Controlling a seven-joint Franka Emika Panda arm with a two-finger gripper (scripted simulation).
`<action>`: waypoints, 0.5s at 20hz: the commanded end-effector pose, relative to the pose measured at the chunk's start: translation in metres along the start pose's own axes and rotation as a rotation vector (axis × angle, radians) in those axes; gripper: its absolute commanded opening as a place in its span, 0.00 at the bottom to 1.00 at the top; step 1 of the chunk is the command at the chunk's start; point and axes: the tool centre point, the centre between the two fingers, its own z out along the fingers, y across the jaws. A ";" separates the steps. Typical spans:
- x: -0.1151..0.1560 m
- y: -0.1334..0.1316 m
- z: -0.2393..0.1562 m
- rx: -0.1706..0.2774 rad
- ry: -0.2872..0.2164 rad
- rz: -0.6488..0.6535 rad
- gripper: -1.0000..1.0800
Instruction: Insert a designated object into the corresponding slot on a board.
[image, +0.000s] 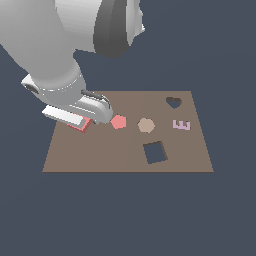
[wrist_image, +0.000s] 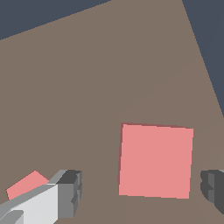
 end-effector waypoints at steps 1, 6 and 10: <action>0.003 0.011 0.010 0.005 0.004 0.037 0.96; 0.004 0.019 0.019 0.009 0.005 0.065 0.96; 0.004 0.019 0.018 0.009 0.004 0.062 0.96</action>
